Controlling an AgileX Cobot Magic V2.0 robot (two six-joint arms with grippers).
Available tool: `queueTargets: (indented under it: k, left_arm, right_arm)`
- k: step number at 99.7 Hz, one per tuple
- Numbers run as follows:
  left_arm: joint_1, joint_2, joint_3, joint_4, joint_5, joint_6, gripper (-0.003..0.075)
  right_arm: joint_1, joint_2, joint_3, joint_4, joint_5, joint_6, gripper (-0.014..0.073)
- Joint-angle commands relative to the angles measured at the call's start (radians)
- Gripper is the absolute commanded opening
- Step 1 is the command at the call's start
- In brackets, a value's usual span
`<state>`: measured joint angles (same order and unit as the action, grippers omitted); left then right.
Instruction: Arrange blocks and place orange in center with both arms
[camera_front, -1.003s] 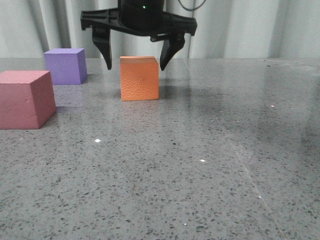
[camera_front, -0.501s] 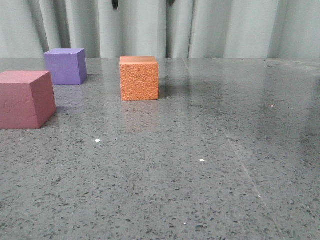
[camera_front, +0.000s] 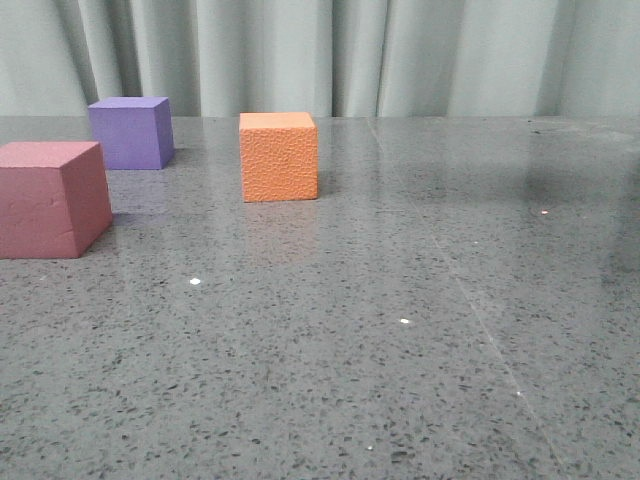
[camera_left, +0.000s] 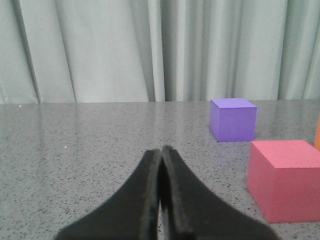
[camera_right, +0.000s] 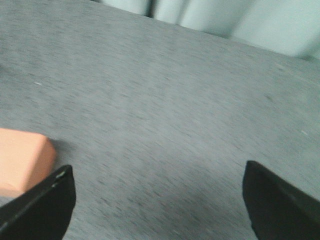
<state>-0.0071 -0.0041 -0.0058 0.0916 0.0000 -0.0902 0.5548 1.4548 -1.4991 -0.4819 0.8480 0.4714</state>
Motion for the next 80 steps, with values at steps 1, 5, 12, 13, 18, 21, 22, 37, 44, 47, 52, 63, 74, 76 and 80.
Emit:
queueTargets:
  k: [1, 5, 12, 13, 18, 21, 22, 37, 44, 47, 52, 63, 74, 76, 80]
  left_arm:
    - [-0.001, -0.033, 0.056, -0.002, -0.076, -0.008, -0.0019]
    - [-0.001, -0.033, 0.056, -0.002, -0.076, -0.008, -0.0019]
    - [-0.001, -0.033, 0.056, -0.002, -0.076, -0.008, -0.0019]
    - [-0.001, -0.033, 0.056, -0.002, -0.076, -0.008, -0.0019]
    - [-0.001, -0.033, 0.056, -0.002, -0.076, -0.008, -0.0019]
    - [-0.001, -0.033, 0.056, -0.002, -0.076, -0.008, -0.0019]
    - [-0.001, -0.033, 0.056, -0.002, -0.076, -0.008, -0.0019]
    - [-0.001, -0.033, 0.056, -0.002, -0.076, -0.008, -0.0019]
    - [-0.001, -0.033, 0.056, -0.002, -0.076, -0.008, -0.0019]
    - [-0.001, -0.033, 0.056, -0.002, -0.076, -0.008, -0.0019]
    - [-0.001, -0.033, 0.056, -0.002, -0.076, -0.008, -0.0019]
    - [-0.001, -0.033, 0.056, -0.002, -0.076, -0.008, -0.0019]
    - [-0.001, -0.033, 0.056, -0.002, -0.076, -0.008, -0.0019]
    - [-0.001, -0.033, 0.056, -0.002, -0.076, -0.008, -0.0019]
    - [-0.001, -0.033, 0.056, -0.002, -0.076, -0.008, -0.0019]
  right_arm:
    - [-0.062, -0.136, 0.094, -0.044, -0.089, -0.006, 0.0664]
    - [-0.087, -0.183, 0.153, -0.044, -0.095, -0.006, 0.0664]
    - [-0.137, -0.262, 0.248, -0.044, -0.110, -0.006, 0.0664]
    - [-0.147, -0.271, 0.257, -0.044, -0.113, -0.006, 0.0664]
    - [-0.179, -0.325, 0.319, -0.044, -0.121, -0.006, 0.0664]
    - [-0.193, -0.365, 0.361, -0.043, -0.126, -0.006, 0.0664]
    - [-0.200, -0.373, 0.369, -0.043, -0.126, -0.006, 0.0664]
    - [-0.225, -0.541, 0.540, -0.039, -0.123, -0.005, 0.0664]
    - [-0.225, -0.625, 0.609, -0.023, -0.123, 0.007, 0.0664]
    - [-0.225, -0.664, 0.634, -0.013, -0.123, 0.007, 0.0664]
    - [-0.225, -0.722, 0.675, 0.003, -0.118, 0.007, 0.0664]
    - [-0.225, -0.845, 0.755, 0.009, -0.082, 0.007, 0.0664]
    - [-0.225, -0.945, 0.808, 0.009, -0.045, 0.007, 0.0664]
    - [-0.225, -0.964, 0.817, 0.009, -0.042, 0.007, 0.0663]
    - [-0.225, -0.998, 0.830, 0.009, -0.037, 0.007, 0.0652]
